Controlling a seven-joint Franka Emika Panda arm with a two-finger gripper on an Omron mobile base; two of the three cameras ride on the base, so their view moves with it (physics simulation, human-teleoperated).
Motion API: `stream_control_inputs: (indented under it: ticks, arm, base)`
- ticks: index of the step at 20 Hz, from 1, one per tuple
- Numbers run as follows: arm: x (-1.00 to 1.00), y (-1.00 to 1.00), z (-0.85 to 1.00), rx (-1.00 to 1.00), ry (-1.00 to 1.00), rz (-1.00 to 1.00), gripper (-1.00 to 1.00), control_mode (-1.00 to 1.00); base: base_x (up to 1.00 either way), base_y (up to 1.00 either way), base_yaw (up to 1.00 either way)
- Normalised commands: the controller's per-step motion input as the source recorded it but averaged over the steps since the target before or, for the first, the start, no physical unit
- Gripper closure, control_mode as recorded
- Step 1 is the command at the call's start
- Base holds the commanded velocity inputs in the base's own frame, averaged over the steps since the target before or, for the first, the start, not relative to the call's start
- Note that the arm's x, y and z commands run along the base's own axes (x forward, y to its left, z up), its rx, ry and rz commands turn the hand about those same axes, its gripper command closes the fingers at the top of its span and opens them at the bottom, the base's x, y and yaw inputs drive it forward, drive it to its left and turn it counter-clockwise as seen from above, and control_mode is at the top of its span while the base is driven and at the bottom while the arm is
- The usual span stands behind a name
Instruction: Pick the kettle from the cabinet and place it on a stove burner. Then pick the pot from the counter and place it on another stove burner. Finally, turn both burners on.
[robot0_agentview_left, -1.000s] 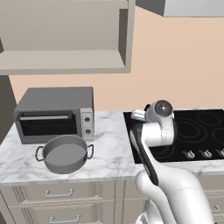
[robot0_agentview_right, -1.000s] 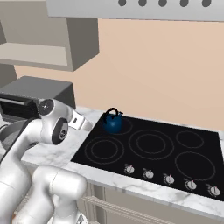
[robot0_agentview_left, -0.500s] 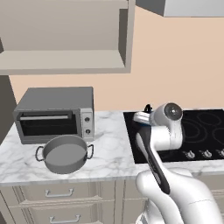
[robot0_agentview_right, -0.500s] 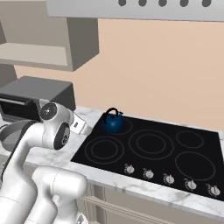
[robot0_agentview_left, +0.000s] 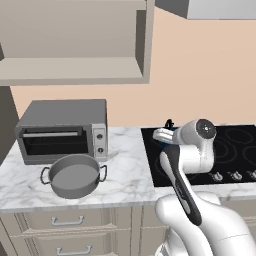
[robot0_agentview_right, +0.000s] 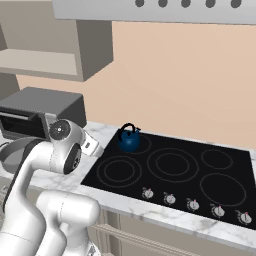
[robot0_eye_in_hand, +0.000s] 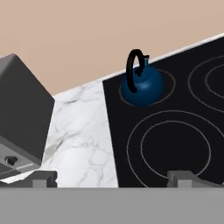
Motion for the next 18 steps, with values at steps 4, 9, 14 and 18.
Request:
stream_control_inputs:
  ticks: [4,9,14,18]
  arm:
    - [0.0,0.3,0.09,0.07,0.05,0.04,-1.0,-1.0]
    - [0.0,0.37,0.17,0.01,0.09,0.04,-1.0,-1.0]
    - [0.0,0.31,0.13,0.0,0.11,0.05,-1.0,-1.0]
    - [-0.02,0.25,0.03,0.01,0.09,0.06,-1.0,-1.0]
  base:
    - [0.0,0.0,0.0]
    - [0.0,0.0,0.0]
    - [0.0,0.0,0.0]
    - [0.0,0.0,0.0]
